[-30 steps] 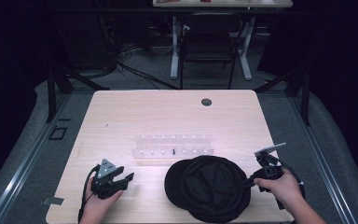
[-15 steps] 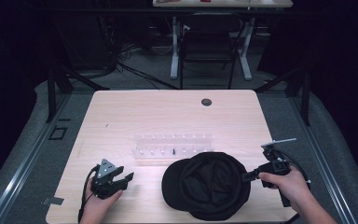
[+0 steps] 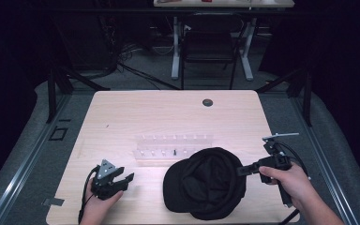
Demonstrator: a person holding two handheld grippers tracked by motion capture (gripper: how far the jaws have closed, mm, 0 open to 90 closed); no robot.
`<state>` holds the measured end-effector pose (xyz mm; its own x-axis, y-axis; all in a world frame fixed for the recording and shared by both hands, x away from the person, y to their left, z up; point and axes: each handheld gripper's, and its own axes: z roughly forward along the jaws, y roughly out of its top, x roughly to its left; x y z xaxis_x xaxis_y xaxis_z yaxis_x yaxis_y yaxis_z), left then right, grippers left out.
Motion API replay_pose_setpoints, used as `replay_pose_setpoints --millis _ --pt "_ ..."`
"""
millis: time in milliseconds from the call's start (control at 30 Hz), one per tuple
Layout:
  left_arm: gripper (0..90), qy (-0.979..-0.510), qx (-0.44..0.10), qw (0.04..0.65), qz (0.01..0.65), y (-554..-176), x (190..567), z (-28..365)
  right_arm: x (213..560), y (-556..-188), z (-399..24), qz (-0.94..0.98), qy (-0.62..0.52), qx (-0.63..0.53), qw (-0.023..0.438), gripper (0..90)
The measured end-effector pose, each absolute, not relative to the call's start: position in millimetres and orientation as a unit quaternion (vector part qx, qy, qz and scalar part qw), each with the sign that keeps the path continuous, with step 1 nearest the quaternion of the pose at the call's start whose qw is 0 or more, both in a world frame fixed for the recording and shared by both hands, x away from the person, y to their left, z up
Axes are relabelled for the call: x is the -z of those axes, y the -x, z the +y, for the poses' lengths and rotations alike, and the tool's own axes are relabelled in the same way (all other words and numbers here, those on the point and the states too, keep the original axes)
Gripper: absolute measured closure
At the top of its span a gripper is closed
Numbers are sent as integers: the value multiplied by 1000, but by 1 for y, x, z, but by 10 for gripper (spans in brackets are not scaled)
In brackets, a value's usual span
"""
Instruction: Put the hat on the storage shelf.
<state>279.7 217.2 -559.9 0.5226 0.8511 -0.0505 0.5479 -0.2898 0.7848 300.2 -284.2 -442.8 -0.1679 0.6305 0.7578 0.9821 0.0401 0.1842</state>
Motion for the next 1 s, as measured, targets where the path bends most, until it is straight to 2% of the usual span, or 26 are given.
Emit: replay_pose_setpoints --millis 367,1000 --pt "504 -779 -193 394 448 -280 560 218 424 -298 -268 -673 557 403 272 882" --pt "467 -775 -186 402 451 -280 560 218 387 -293 -267 -655 529 467 269 883"
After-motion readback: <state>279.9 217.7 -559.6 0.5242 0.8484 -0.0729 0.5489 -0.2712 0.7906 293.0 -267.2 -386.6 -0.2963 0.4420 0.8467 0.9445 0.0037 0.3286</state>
